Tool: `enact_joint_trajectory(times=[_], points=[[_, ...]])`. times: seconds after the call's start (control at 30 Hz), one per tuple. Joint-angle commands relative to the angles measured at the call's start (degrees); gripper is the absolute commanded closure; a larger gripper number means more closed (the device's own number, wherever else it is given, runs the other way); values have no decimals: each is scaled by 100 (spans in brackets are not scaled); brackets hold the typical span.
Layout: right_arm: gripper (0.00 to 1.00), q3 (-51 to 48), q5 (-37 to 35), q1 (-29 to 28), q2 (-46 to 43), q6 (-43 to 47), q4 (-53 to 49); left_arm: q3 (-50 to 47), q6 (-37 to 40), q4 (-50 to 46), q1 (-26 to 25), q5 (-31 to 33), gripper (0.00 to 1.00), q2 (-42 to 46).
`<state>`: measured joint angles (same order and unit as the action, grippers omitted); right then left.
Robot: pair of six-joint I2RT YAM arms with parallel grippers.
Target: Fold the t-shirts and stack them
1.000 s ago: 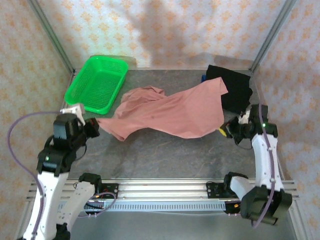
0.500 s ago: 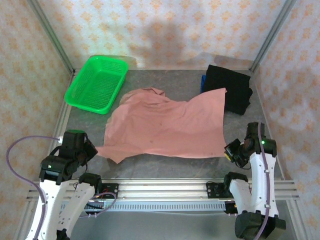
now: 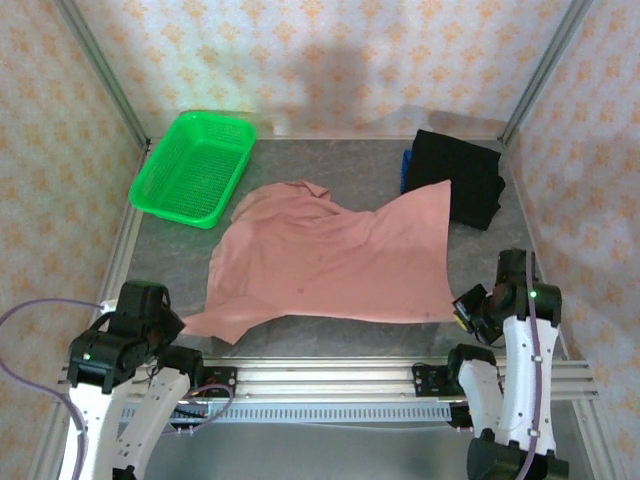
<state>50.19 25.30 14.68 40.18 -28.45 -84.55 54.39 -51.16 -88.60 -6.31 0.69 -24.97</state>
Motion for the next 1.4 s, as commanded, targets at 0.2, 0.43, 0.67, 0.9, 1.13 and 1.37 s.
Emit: enact_joint_trajectory(times=[0.2,0.43,0.67,0.9,1.13,1.37], points=[[100,107,-164,27,395,151,-17,-53,269,743,-35,229,100,-648],[100,-17,-57,9,1135,132,947,130,905,1972,-107,169,100,-1970],[100,-58,-192,-17,1726,212,1499,41,1179,2607,-174,253,100,-2662],[100,-197,-377,-15,2078,314,1807,413,1584,3067,-312,335,100,-3438],[100,-247,-451,-17,2342,359,2045,999,2022,3330,-500,356,100,-4254],[100,-191,-443,-15,2683,435,2262,1499,2624,3488,-556,355,100,-4964]])
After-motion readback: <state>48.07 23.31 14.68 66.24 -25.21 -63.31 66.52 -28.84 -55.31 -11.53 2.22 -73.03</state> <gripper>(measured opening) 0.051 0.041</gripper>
